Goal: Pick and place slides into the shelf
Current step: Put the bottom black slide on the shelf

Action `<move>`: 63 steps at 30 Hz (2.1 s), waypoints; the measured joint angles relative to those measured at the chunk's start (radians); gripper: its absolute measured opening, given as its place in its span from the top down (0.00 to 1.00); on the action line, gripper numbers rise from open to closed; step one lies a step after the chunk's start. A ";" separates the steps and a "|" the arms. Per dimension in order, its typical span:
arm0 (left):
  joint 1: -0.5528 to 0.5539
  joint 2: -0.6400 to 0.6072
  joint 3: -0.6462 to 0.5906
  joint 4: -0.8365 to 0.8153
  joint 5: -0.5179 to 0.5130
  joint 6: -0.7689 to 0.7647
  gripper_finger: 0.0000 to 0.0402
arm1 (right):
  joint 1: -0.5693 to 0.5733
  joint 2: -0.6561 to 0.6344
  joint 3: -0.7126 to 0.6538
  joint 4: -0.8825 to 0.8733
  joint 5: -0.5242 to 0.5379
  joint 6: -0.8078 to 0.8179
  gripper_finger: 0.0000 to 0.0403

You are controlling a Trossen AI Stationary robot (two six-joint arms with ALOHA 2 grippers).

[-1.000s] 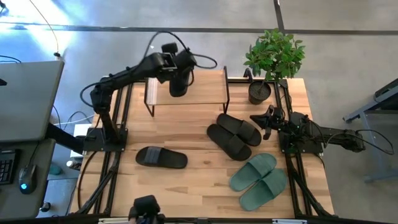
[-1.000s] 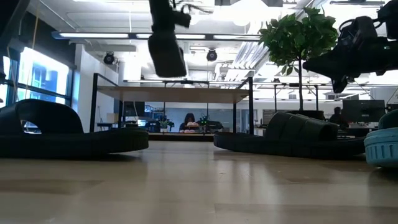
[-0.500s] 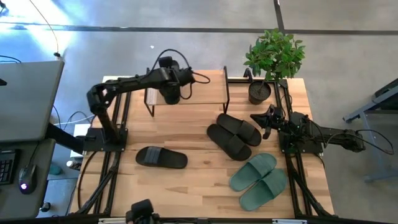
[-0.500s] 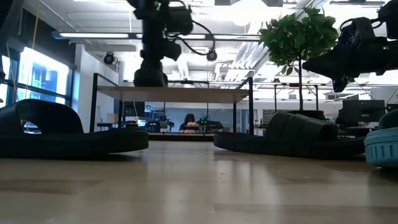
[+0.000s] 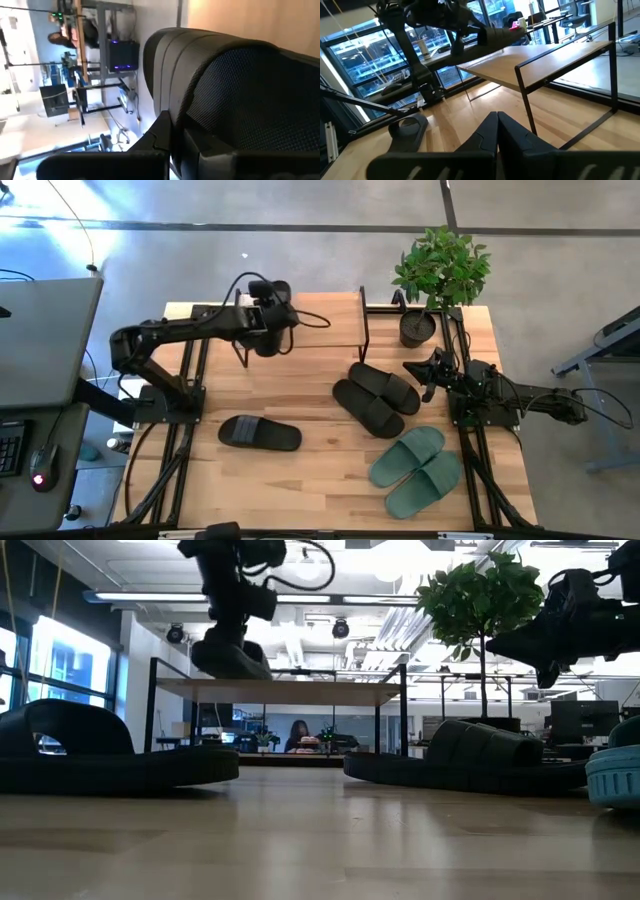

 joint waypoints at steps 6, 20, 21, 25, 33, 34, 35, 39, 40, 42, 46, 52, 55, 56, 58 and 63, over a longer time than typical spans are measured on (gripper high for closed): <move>0.005 0.007 0.000 0.006 0.006 -0.076 1.00 | 0.000 0.000 0.000 0.000 0.000 0.024 1.00; 0.003 0.031 0.000 -0.048 0.027 -0.120 1.00 | 0.000 0.000 0.000 0.000 0.000 0.024 1.00; 0.003 0.039 0.000 -0.050 0.021 -0.122 1.00 | 0.000 0.000 0.000 0.000 0.000 0.024 1.00; 0.003 0.058 0.001 -0.058 -0.025 -0.144 1.00 | 0.000 0.000 0.000 0.000 0.000 0.024 1.00; 0.004 0.058 0.001 -0.062 -0.039 -0.174 1.00 | 0.000 0.005 0.000 0.000 0.001 0.024 1.00; 0.004 0.058 0.001 -0.063 -0.040 -0.179 1.00 | 0.000 0.005 0.000 0.000 0.001 0.024 1.00; 0.004 0.058 0.001 -0.064 -0.042 -0.188 1.00 | 0.000 0.005 0.000 0.000 0.000 0.024 1.00; 0.004 0.058 0.000 -0.070 -0.047 -0.211 1.00 | 0.000 0.005 0.000 0.000 0.001 0.024 1.00; 0.004 0.058 0.000 -0.077 -0.051 -0.216 1.00 | 0.000 0.005 0.000 0.000 0.001 0.024 1.00; 0.004 0.058 0.000 -0.099 -0.056 -0.228 1.00 | 0.000 0.005 0.000 0.000 0.001 0.024 1.00; 0.004 0.058 0.000 -0.133 -0.060 -0.262 1.00 | 0.000 0.005 0.000 0.000 0.001 0.024 1.00; 0.004 0.058 0.000 -0.155 -0.061 -0.258 1.00 | 0.000 0.005 0.000 0.000 0.001 0.021 1.00; 0.004 0.058 0.000 -0.155 -0.060 -0.223 1.00 | 0.000 0.005 0.000 0.000 0.001 0.020 1.00; 0.004 0.058 0.000 -0.155 -0.060 -0.220 1.00 | 0.000 0.005 0.000 0.000 0.001 0.020 1.00; 0.004 0.058 0.000 -0.155 -0.059 -0.217 1.00 | 0.000 0.005 0.000 0.000 0.001 0.020 1.00; 0.004 0.058 0.000 -0.149 -0.057 -0.209 1.00 | 0.000 0.005 0.000 0.000 0.001 0.020 1.00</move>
